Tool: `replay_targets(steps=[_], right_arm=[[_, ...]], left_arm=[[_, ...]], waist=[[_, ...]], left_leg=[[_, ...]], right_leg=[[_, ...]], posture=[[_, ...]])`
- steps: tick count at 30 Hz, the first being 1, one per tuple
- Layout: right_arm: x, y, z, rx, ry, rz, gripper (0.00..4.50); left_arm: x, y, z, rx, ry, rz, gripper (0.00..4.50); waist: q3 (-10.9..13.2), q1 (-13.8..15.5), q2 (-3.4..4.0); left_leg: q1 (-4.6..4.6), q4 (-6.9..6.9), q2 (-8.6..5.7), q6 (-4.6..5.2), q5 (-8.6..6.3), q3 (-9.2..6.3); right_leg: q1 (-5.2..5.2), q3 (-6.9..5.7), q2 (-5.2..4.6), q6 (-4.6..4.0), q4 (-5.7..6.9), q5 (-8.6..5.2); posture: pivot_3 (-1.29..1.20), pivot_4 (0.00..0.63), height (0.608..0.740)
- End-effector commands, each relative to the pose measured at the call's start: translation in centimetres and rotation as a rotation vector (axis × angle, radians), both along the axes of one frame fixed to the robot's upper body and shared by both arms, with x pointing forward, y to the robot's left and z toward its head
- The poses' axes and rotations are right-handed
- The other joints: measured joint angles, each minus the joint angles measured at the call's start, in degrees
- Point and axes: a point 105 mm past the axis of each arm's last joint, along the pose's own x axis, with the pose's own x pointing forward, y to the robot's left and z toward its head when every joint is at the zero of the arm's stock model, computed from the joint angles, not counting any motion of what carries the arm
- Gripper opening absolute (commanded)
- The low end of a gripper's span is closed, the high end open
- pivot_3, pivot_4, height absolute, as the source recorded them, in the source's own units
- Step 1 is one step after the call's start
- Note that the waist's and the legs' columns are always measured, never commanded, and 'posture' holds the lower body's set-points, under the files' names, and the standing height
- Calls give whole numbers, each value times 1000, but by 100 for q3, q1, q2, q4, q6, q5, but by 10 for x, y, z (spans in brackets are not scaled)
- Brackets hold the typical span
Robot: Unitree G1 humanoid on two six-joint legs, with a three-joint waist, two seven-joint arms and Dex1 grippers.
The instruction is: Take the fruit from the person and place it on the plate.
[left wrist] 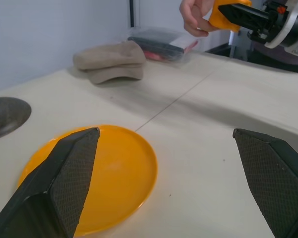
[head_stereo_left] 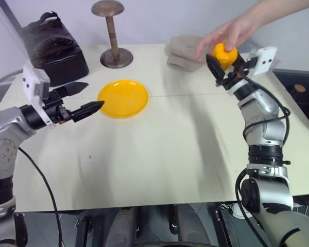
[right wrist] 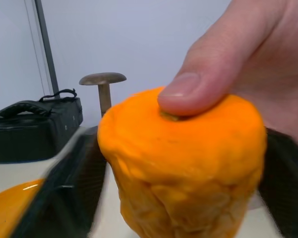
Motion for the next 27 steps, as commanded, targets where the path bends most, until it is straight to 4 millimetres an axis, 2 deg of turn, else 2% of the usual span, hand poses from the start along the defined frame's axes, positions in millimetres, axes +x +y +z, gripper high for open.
replay_targets(steps=[1,6,10,14,17,21,23,27], right_arm=[[-5,-1,20,13,-76,8,2586],[-4,0,20,1,-68,11,2584],[-4,17,14,-13,-29,81,2584],[-5,77,-24,-80,69,259,2584],[-2,109,-34,-95,84,325,2584],[7,139,-38,-96,92,373,2584],[15,156,-39,-97,105,393,2584],[25,178,-45,-102,134,412,2584]], left_arm=[[-6,0,13,5,-61,2,4500],[-6,1,14,11,-62,12,4500],[-4,9,8,32,-48,53,4500],[3,42,-14,72,-30,227,4500],[5,58,-21,58,-44,327,4500],[2,68,-27,46,-53,411,4500],[-6,69,-35,47,-37,424,4500],[-20,69,-42,37,-12,430,4500]], waist=[[0,0,0],[0,1,0],[0,-6,0],[-1,-108,2],[0,-147,3],[0,-136,4],[0,-152,4],[0,-159,3]], left_leg=[[0,0,0,0,0,0],[0,0,0,0,0,0],[0,-1,0,0,0,0],[6,-10,3,0,0,2],[4,-13,7,0,0,1],[-6,-10,0,-2,0,0],[-6,-10,-3,-4,-1,0],[-7,-23,-1,-7,-1,-2]], right_leg=[[0,0,0,0,0,0],[0,0,0,0,0,0],[0,0,-1,-1,0,0],[-3,4,2,-2,3,-1],[-12,4,5,-7,10,-3],[-22,3,-5,-6,11,-2],[-23,4,-9,-5,10,-1],[-31,4,-9,-8,10,-2]], posture=[[0,150,740],[0,150,740],[0,150,740],[0,150,740],[0,150,740],[0,150,740],[0,150,740],[0,150,740]])
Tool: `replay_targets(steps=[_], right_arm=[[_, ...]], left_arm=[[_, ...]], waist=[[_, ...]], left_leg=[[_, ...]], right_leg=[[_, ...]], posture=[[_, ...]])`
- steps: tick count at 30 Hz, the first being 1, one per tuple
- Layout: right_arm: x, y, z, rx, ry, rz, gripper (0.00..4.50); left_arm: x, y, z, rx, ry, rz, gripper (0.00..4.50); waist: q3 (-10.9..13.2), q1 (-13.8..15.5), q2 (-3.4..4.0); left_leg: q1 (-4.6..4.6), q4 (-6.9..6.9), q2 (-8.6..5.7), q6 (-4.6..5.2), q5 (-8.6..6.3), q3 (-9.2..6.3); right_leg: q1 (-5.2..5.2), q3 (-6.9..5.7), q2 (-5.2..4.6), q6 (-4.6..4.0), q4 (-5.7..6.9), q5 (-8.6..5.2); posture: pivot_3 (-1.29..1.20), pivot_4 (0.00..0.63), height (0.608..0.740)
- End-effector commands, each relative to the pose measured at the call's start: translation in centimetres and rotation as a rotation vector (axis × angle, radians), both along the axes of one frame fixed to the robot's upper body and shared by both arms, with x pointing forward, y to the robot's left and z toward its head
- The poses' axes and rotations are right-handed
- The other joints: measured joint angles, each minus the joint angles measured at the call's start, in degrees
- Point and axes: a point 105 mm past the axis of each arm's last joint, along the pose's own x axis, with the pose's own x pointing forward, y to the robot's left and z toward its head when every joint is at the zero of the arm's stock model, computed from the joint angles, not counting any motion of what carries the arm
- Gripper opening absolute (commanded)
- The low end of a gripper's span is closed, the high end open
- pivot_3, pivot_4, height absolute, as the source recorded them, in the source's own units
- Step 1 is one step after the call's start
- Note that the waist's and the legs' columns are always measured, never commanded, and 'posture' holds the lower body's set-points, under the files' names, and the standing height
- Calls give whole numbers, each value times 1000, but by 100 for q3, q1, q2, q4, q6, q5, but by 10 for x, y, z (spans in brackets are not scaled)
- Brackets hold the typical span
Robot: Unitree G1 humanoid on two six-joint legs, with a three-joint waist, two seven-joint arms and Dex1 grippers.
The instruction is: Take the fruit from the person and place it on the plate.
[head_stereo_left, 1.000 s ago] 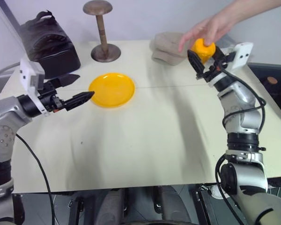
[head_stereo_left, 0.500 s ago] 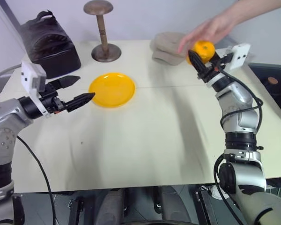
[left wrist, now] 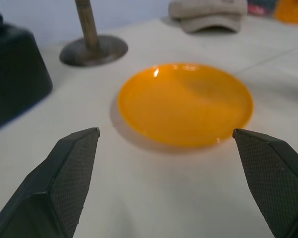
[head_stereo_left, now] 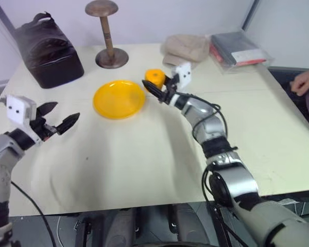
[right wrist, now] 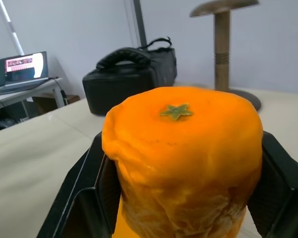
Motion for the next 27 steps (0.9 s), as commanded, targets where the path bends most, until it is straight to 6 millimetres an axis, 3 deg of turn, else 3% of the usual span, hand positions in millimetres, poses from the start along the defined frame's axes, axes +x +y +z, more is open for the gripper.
replay_targets(steps=[1,11,19,23,27], right_arm=[[6,14,6,9,-21,6,2584],[8,48,2,-3,21,-1,2584],[-3,76,-17,-44,75,53,2584],[-7,82,-21,-51,82,71,4459],[-6,84,-19,-74,69,56,4459]], left_arm=[[-12,1,18,7,-68,12,4500],[-23,1,14,-19,-72,58,4500],[-27,3,16,-22,-79,71,4500],[-27,1,17,-24,-83,74,4500],[-28,2,17,-25,-89,80,4500]], waist=[[0,2,0],[1,-14,2],[2,-19,3],[2,-15,3],[2,-15,3]], left_leg=[[0,-2,0,-2,0,0],[0,-10,0,-10,3,-2],[0,-12,0,-12,4,-3],[0,-12,0,-13,5,-4],[0,-12,0,-13,5,-4]], right_leg=[[-2,0,0,0,0,0],[-7,-1,0,-7,0,-1],[-8,-1,1,-9,1,-2],[-8,-1,2,-9,1,-2],[-7,-2,2,-10,1,-2]], posture=[[0,150,740],[0,150,740],[0,150,740],[0,150,740],[0,150,740]])
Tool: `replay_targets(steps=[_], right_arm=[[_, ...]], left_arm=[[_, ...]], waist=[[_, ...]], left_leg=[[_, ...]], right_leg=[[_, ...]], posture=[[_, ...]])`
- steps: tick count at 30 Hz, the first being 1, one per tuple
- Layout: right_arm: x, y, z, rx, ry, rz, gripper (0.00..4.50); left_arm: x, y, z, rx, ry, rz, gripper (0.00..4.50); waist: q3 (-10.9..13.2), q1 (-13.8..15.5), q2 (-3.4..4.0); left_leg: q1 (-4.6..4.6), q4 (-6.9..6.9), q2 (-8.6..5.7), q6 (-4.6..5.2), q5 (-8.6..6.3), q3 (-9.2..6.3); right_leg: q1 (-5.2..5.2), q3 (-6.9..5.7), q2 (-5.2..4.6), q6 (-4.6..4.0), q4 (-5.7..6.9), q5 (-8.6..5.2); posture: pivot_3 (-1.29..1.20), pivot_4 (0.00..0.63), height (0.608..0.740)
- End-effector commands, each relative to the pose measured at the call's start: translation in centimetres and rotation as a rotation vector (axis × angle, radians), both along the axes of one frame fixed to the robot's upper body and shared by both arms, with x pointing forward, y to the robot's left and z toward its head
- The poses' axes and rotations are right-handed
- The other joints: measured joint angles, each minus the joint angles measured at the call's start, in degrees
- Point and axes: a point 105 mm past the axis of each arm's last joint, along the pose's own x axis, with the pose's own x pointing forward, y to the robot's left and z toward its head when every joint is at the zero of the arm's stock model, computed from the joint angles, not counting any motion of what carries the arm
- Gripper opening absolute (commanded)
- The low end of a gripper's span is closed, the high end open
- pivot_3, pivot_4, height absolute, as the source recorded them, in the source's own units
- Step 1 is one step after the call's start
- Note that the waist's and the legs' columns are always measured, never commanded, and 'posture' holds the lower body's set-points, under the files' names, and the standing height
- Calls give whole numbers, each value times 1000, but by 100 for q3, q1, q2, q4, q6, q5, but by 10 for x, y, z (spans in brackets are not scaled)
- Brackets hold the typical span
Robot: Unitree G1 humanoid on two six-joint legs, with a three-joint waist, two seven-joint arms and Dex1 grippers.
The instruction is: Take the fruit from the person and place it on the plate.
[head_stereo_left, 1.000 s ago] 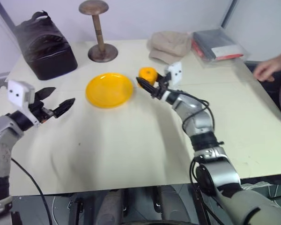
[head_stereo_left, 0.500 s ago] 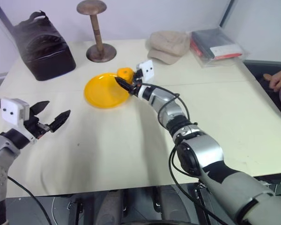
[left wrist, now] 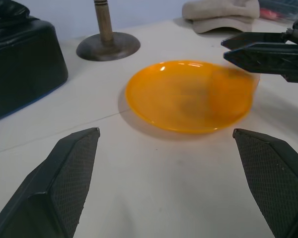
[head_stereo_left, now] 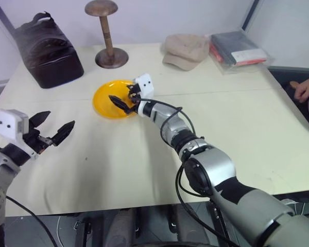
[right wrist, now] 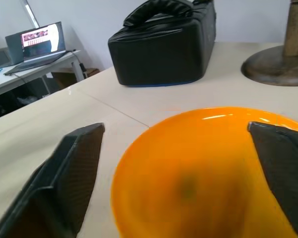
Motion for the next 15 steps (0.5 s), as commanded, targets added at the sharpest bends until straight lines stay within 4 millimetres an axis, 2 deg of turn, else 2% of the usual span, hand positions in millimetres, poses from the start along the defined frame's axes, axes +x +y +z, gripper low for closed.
replay_targets(steps=[1,4,8,11,13,15], right_arm=[[0,6,19,-7,-67,3,4459],[4,0,20,-10,-74,-19,4459],[15,-22,36,20,-120,-75,4459],[23,-60,60,48,-219,-112,4459],[24,-81,68,46,-270,-124,4459],[22,-115,75,25,-328,-145,4459]], left_arm=[[-3,0,15,9,-61,3,4500],[-2,2,16,10,-76,17,4500],[3,8,18,16,-92,48,4500],[5,10,16,17,-90,65,4500],[6,13,14,18,-92,79,4500],[9,16,13,-5,-104,104,4500]], waist=[[0,-4,0],[0,-6,0],[0,9,0],[0,16,1],[1,17,2],[0,22,0]], left_leg=[[0,0,0,0,0,0],[0,0,0,0,0,0],[0,0,0,-1,1,0],[0,1,-1,-1,1,0],[-1,1,-4,0,1,0],[-1,0,-3,0,1,0]], right_leg=[[0,0,0,-1,0,-1],[-1,0,1,-1,0,-1],[0,0,1,-1,0,-1],[3,-1,0,-1,-1,0],[3,-2,-1,0,-2,0],[5,-2,1,2,-5,1]], posture=[[0,150,740],[0,150,740],[0,150,740],[0,150,740],[0,150,740],[0,150,740]])
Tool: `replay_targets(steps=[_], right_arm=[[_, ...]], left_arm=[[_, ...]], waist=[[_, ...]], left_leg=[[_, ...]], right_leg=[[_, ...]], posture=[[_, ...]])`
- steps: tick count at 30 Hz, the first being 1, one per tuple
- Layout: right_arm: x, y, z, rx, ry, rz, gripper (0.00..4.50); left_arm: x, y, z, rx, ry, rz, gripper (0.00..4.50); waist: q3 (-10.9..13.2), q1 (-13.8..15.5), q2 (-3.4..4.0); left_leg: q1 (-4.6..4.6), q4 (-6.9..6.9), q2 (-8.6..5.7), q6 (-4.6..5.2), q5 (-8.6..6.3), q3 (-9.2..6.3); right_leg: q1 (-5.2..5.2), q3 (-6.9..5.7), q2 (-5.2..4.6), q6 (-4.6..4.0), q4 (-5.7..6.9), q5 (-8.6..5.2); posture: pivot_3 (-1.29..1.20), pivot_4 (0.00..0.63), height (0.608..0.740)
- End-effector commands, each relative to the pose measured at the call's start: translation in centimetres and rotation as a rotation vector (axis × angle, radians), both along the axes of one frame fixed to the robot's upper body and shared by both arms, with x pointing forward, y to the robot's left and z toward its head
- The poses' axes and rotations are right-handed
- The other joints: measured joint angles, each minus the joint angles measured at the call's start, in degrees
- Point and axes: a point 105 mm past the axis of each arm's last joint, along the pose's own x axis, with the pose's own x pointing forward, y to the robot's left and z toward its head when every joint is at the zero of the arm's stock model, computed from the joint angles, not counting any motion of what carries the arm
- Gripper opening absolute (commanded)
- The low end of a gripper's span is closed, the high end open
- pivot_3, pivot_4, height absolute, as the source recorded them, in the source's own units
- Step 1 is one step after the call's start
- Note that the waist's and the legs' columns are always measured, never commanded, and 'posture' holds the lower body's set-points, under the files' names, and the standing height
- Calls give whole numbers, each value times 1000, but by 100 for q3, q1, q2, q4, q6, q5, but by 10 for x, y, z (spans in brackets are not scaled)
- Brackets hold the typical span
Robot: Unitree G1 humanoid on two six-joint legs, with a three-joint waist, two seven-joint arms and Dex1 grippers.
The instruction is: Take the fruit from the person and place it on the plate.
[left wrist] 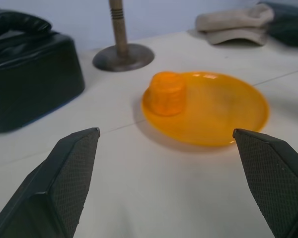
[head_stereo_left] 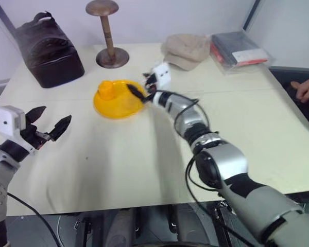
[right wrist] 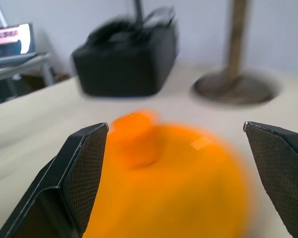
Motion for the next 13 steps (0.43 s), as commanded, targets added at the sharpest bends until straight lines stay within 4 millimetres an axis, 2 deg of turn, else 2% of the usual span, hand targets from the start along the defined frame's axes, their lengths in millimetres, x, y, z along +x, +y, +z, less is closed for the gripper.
replay_targets(steps=[1,4,6,8,13], right_arm=[[-9,-43,26,-3,-140,-11,4459],[-18,-66,26,-39,-159,-42,4459],[-26,-98,20,-71,-151,-114,4459],[-36,-119,15,-102,-141,-167,4459],[-54,-156,1,-137,-92,-292,4459]], left_arm=[[2,6,9,-12,-70,50,4500],[4,9,9,-30,-81,71,4500],[6,9,7,-41,-89,92,4500],[8,10,5,-39,-91,115,4500],[10,6,-1,-54,-74,116,4500]], waist=[[-1,12,-2],[-1,-5,-2],[-1,3,-2],[-1,14,-1],[-1,14,-2]], left_leg=[[0,0,0,0,0,0],[0,1,1,1,0,-1],[0,1,3,2,1,2],[0,1,4,2,1,2],[1,4,5,2,0,3]], right_leg=[[1,0,0,0,0,0],[4,-1,-1,1,0,0],[0,2,0,2,4,1],[0,2,0,1,6,0],[3,3,-2,1,5,1]], posture=[[0,150,740],[0,150,740],[0,150,740],[0,150,740],[0,150,740]])
